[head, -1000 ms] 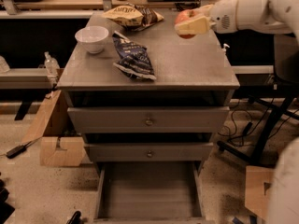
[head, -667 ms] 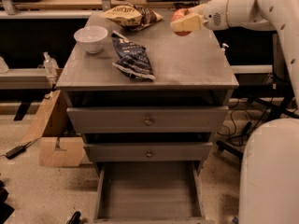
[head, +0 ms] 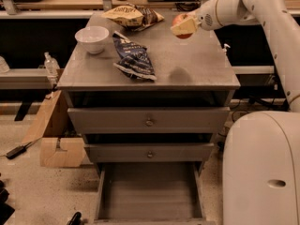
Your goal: Pick apple from bottom drawer and place on counter
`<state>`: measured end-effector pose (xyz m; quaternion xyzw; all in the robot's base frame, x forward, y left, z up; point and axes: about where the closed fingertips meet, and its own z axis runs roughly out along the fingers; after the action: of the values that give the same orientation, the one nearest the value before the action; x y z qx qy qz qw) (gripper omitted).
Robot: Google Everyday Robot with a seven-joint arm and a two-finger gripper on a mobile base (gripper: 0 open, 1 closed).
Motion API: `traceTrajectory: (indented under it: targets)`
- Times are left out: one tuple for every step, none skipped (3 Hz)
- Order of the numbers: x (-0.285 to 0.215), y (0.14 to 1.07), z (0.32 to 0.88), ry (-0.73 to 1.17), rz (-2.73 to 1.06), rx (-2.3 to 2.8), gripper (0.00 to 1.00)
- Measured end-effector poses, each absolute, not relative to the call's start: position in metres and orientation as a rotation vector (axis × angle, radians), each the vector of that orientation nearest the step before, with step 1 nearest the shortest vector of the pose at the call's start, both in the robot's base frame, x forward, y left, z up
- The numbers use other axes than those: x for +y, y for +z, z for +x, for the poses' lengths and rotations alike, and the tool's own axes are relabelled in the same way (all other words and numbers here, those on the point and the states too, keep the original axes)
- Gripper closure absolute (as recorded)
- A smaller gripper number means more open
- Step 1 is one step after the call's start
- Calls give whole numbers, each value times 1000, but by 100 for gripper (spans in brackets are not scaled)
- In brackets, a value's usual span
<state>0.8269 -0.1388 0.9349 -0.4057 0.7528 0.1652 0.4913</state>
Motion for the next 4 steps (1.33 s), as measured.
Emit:
traceTrajectory:
  targets:
    - [-158, 913, 836, 305, -931, 1919, 100]
    - [-168, 891, 838, 305, -859, 1954, 100]
    - [-166, 869, 835, 342, -816, 1979, 100]
    - [-159, 848, 830, 402, -786, 2018, 100]
